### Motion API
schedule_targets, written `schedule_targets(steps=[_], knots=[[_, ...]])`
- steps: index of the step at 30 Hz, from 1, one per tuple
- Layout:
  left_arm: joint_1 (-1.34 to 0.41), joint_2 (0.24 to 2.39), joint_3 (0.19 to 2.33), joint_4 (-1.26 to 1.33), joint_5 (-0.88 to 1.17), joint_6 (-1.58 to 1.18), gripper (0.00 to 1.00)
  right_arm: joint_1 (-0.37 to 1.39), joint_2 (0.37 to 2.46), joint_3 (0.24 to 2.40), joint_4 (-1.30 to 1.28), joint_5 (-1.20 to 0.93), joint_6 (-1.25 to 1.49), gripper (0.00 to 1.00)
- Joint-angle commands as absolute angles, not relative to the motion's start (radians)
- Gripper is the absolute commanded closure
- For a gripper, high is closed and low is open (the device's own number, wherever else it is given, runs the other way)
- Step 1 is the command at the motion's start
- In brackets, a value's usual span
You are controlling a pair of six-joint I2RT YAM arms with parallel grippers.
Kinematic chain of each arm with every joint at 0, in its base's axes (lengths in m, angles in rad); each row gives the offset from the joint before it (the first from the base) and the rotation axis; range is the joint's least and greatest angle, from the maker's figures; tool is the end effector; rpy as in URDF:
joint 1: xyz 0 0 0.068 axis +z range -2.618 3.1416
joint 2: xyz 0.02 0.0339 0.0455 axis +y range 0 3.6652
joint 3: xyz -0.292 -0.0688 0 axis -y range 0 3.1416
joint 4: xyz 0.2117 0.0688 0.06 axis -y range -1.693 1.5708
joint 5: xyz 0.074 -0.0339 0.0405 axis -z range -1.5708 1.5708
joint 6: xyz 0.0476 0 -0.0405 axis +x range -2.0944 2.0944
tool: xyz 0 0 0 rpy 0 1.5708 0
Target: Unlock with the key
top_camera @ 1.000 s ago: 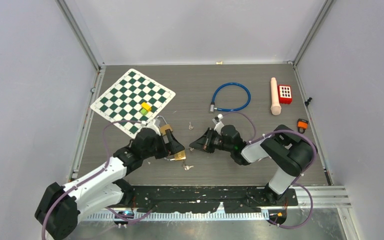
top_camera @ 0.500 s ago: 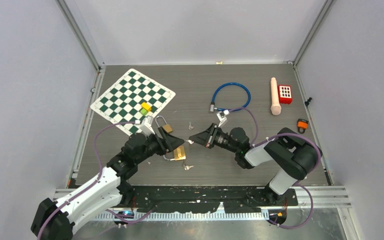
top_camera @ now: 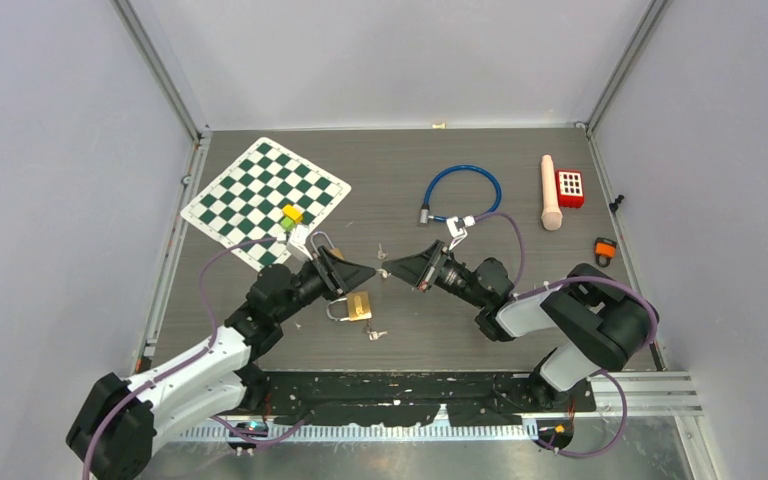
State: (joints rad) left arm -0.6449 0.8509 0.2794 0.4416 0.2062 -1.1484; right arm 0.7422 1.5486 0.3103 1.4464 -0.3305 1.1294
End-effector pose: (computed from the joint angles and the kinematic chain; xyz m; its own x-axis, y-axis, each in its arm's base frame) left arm 0.1201 -0.1025 0.2534 -0.7271 -0.5702 -0.3823 0.2133 0.3417 -0.9153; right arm 0.1781 0.1843 0.2495 -0.7246 0.4959 -0.4786 -0.5108 0.0799 0.8560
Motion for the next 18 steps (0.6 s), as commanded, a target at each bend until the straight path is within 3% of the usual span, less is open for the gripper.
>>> schedule_targets(steps=[1, 11, 18], knots=[[-0.640, 0.860, 0.278, 0.619, 0.237, -1.161, 0.62, 0.739, 1.531, 0.315, 1.548, -0.323, 1.137, 0.95], [-0.640, 0.885, 0.288, 0.653, 0.261, -1.164, 0.77, 0.742, 1.537, 0.318, 1.568, -0.321, 1.144, 0.95], [-0.641, 0.907, 0.294, 0.689, 0.285, -1.171, 0.93, 0.746, 1.543, 0.320, 1.575, -0.316, 1.150, 0.95]])
